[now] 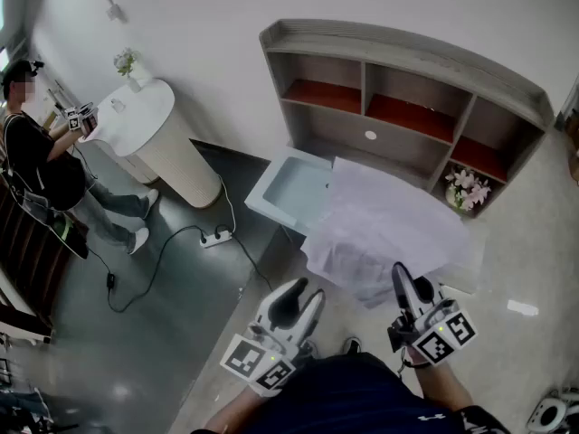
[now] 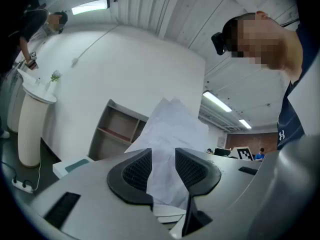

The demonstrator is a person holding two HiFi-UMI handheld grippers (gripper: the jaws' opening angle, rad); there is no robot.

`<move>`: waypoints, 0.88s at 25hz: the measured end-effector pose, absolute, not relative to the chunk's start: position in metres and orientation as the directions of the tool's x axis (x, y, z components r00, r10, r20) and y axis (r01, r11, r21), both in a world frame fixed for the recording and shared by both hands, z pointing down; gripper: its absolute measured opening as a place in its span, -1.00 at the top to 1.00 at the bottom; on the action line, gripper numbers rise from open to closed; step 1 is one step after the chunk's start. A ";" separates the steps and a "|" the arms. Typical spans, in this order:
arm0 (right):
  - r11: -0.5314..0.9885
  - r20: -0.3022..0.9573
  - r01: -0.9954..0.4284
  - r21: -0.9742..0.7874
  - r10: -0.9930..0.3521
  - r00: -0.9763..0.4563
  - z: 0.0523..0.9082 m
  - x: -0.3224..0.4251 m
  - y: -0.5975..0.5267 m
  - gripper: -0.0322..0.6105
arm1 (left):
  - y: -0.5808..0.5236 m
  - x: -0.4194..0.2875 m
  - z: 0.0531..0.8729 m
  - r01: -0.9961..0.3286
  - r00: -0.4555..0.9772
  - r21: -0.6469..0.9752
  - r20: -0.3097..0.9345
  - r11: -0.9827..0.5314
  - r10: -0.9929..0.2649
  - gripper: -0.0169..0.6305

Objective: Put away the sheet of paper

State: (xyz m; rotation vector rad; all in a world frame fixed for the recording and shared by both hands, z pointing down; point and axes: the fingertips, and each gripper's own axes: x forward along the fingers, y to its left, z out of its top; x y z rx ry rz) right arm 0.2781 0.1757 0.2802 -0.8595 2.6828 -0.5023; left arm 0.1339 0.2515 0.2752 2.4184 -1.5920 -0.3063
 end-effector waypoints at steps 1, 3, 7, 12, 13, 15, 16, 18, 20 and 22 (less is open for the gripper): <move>0.755 -0.145 -0.508 -0.414 -0.606 -0.782 0.282 0.276 0.183 0.85 | 0.257 0.130 0.277 -0.871 0.386 0.315 -0.040 -0.378 -0.922 0.47; 0.744 -0.125 -0.515 -0.425 -0.612 -0.781 0.287 0.270 0.197 0.85 | 0.269 0.119 0.282 -0.868 0.380 0.335 -0.027 -0.367 -0.925 0.47; 0.743 -0.087 -0.521 -0.420 -0.605 -0.792 0.298 0.242 0.217 0.85 | 0.286 0.086 0.297 -0.866 0.352 0.376 -0.006 -0.329 -0.936 0.48; 0.740 -0.059 -0.524 -0.422 -0.599 -0.798 0.302 0.212 0.235 0.85 | 0.301 0.052 0.299 -0.864 0.323 0.402 -0.019 -0.303 -0.946 0.50; 0.740 -0.059 -0.523 -0.423 -0.599 -0.799 0.301 0.207 0.239 0.85 | 0.305 0.046 0.298 -0.866 0.315 0.403 -0.023 -0.297 -0.949 0.50; 0.741 -0.066 -0.522 -0.422 -0.600 -0.797 0.295 0.200 0.244 0.85 | 0.310 0.036 0.295 -0.869 0.300 0.405 -0.028 -0.285 -0.954 0.51; 0.742 -0.074 -0.522 -0.422 -0.602 -0.795 0.292 0.198 0.246 0.85 | 0.312 0.032 0.293 -0.870 0.297 0.404 -0.032 -0.284 -0.954 0.52; 0.744 -0.096 -0.519 -0.421 -0.605 -0.790 0.284 0.196 0.249 0.85 | 0.315 0.027 0.288 -0.871 0.295 0.396 -0.046 -0.289 -0.954 0.52; 0.746 -0.114 -0.519 -0.417 -0.609 -0.785 0.277 0.196 0.253 0.85 | 0.319 0.023 0.282 -0.875 0.295 0.384 -0.061 -0.295 -0.954 0.52; 0.747 -0.128 -0.525 -0.408 -0.616 -0.777 0.272 0.195 0.255 0.85 | 0.322 0.018 0.277 -0.882 0.291 0.366 -0.070 -0.296 -0.954 0.53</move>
